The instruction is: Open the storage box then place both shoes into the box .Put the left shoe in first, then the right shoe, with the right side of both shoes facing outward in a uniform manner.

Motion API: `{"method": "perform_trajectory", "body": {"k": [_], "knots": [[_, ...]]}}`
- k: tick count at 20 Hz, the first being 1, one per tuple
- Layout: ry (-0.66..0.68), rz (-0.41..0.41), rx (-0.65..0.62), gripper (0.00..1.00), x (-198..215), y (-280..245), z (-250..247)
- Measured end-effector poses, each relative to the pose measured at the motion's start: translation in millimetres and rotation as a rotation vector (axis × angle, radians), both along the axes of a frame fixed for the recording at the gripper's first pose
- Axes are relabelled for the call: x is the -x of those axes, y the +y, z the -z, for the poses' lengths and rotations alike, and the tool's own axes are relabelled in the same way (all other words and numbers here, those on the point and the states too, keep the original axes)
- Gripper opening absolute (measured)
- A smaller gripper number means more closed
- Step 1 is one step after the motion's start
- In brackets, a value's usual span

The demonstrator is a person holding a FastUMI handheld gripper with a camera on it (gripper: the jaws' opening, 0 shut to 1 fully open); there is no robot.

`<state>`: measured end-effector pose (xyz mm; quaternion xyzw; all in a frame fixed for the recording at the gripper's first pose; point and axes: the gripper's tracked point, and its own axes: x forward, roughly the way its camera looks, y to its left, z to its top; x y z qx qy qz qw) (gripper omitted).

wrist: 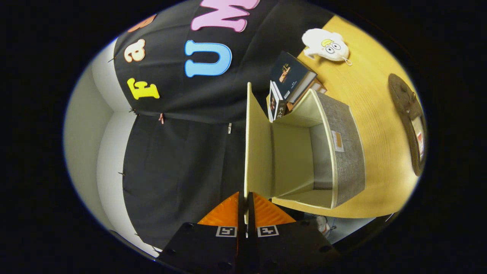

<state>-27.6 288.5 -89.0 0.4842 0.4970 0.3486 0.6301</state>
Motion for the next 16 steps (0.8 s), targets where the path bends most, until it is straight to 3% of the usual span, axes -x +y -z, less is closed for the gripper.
{"method": "perform_trajectory", "body": {"k": [9,16], "knots": [[-0.202,-0.104,0.055,0.05,3.9,81.4,-52.1],[-0.262,-0.206,0.107,0.05,8.9,156.4,-47.9]]}}
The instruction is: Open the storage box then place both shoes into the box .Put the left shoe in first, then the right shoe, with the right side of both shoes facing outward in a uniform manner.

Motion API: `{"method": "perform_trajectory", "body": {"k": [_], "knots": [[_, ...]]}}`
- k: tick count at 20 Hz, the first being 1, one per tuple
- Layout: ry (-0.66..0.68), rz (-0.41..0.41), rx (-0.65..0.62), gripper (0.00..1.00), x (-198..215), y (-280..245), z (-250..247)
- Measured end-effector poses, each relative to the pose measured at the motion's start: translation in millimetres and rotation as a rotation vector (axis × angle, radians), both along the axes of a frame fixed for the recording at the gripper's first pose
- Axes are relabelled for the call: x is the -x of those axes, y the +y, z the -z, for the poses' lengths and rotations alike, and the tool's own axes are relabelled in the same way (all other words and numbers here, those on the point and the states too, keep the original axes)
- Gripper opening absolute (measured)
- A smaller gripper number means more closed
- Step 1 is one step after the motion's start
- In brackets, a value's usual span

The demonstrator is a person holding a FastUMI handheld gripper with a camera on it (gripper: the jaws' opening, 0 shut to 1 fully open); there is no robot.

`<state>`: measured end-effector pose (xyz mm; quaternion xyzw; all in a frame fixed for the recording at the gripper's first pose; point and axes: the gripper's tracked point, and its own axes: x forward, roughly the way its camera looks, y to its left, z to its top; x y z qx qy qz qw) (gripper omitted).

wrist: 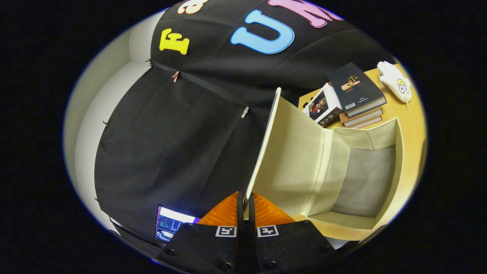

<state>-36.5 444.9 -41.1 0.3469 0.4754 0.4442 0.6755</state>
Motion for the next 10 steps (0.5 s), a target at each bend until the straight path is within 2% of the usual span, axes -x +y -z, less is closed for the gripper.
{"method": "perform_trajectory", "body": {"k": [10], "knots": [[0.026,-0.059,0.055,0.05,6.6,79.6,32.1]]}}
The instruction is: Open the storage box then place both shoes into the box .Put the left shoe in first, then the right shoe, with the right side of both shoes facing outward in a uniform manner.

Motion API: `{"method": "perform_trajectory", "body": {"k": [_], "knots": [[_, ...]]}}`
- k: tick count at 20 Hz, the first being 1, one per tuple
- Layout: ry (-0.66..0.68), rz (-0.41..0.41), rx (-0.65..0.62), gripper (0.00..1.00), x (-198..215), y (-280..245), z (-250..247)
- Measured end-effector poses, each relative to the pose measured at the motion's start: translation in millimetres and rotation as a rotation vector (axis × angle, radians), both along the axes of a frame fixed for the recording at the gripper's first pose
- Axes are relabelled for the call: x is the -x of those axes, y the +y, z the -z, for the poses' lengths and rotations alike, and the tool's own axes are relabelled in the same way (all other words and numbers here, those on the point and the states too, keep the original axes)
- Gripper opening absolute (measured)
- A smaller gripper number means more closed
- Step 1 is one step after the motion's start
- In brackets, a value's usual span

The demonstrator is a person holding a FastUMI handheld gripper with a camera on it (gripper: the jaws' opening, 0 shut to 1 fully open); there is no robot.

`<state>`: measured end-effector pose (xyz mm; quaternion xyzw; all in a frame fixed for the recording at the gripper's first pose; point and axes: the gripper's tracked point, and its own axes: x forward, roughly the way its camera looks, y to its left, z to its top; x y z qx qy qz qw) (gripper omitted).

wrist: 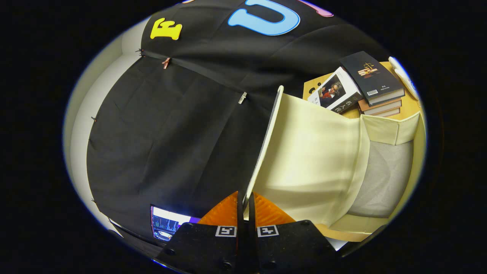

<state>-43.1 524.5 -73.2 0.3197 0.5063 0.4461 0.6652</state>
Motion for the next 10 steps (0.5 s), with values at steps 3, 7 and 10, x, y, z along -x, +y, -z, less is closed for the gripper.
{"method": "perform_trajectory", "body": {"k": [3,7,10], "knots": [[-0.011,-0.013,0.012,0.05,2.6,6.7,5.5],[-0.068,0.021,-0.009,0.70,-11.5,1.5,-0.1],[-0.151,0.077,0.011,0.97,-21.9,-16.6,-5.0]]}}
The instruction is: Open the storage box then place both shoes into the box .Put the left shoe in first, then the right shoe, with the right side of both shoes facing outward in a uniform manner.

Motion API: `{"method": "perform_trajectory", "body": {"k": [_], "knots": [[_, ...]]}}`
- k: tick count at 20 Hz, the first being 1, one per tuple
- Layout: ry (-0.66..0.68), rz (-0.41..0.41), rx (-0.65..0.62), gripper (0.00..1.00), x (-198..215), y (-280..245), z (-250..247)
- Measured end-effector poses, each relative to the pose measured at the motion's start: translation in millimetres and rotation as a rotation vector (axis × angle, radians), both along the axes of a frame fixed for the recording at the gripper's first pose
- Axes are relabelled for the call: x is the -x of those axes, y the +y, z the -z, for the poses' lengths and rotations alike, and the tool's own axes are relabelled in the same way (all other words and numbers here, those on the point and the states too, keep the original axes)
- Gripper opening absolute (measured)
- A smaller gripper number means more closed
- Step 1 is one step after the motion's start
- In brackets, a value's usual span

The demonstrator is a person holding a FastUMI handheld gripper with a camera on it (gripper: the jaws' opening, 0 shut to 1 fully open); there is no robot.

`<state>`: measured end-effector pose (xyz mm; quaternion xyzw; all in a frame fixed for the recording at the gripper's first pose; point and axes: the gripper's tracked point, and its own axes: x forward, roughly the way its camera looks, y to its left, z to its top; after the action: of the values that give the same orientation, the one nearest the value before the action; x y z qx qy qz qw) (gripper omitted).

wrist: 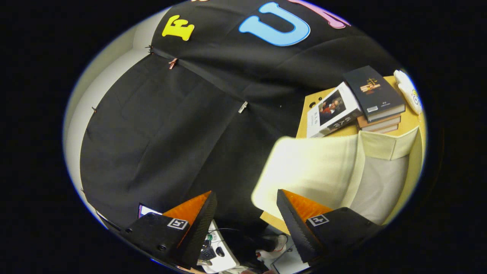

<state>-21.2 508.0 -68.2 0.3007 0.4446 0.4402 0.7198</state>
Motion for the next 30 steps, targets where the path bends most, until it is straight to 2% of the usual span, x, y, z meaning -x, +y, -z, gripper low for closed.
{"method": "perform_trajectory", "body": {"k": [5,9,14,19,24,28,30], "knots": [[-0.165,0.078,0.059,0.97,-20.0,-61.2,-16.4],[-0.262,0.126,0.141,0.97,-31.3,-122.0,-4.8],[-0.370,0.225,0.307,0.98,-46.4,-211.3,20.9],[-0.316,0.345,0.425,0.98,-48.0,-286.2,53.3],[-0.308,0.371,0.611,0.98,-40.2,-364.9,92.7],[-0.207,0.422,0.705,0.98,-34.9,-414.3,126.8],[-0.111,0.456,0.760,0.98,-27.5,-443.1,153.3]]}}
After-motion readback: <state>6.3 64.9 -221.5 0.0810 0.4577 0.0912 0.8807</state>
